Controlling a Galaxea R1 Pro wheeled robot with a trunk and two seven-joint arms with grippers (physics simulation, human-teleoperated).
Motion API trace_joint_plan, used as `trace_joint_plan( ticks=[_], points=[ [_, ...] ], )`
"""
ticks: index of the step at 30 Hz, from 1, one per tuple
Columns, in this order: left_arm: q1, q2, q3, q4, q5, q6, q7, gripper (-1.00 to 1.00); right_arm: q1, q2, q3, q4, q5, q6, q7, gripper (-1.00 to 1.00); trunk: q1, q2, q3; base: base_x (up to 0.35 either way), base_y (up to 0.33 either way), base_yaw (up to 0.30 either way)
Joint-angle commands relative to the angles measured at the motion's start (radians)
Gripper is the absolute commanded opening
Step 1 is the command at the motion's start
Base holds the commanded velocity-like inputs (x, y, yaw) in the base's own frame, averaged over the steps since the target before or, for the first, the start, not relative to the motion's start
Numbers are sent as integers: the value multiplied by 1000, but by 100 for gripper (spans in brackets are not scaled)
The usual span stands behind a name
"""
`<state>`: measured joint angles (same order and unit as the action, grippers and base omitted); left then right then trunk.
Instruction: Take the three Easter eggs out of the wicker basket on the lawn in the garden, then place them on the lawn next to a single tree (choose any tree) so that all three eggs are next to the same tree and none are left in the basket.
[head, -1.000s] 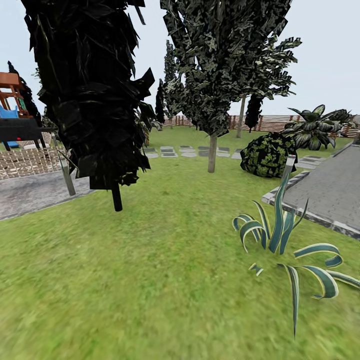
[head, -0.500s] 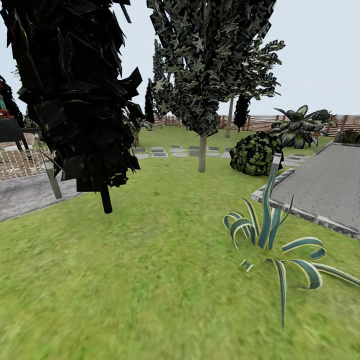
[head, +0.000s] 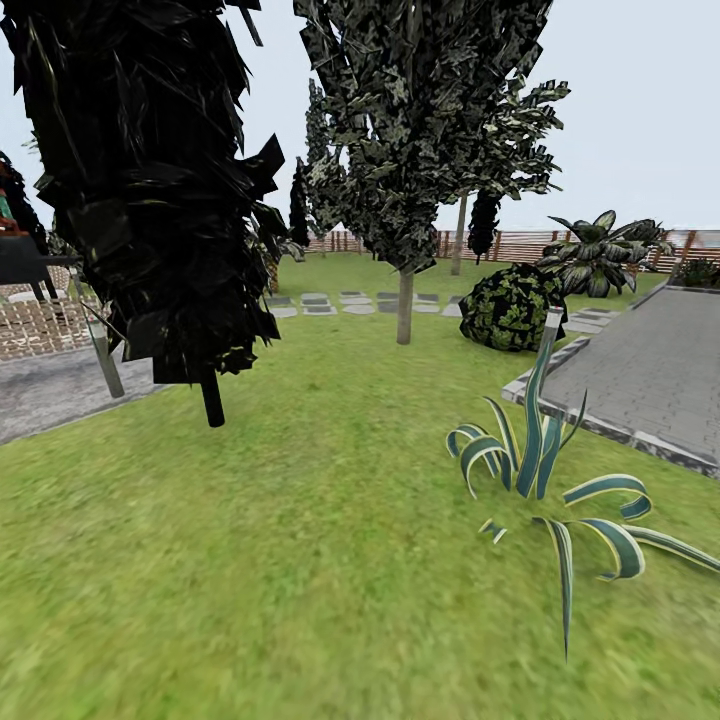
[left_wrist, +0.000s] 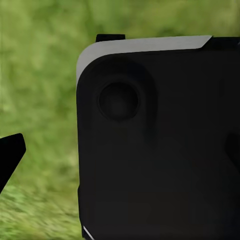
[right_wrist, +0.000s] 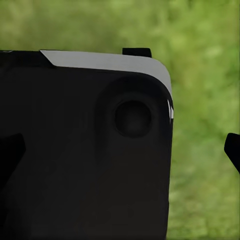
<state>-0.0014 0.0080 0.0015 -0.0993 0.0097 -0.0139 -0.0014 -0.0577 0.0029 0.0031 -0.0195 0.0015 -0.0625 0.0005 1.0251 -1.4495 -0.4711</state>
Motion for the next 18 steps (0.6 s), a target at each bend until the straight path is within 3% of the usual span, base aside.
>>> trace_joint_plan(
  ticks=[1, 10, 18],
  points=[
    [0, 0, 0, 0, 1, -1, 0, 100, -1, 0, 0, 1, 0, -3, 0, 100, 0, 0, -1, 0, 0, 0],
    [0, 0, 0, 0, 1, -1, 0, 100, -1, 0, 1, 4, 0, -1, -1, 100, 0, 0, -13, 0, 0, 49],
    [0, -1, 0, 0, 1, 0, 0, 100, -1, 0, 1, 4, 1, -2, -1, 100, 0, 0, -25, 0, 0, 150]
  ],
)
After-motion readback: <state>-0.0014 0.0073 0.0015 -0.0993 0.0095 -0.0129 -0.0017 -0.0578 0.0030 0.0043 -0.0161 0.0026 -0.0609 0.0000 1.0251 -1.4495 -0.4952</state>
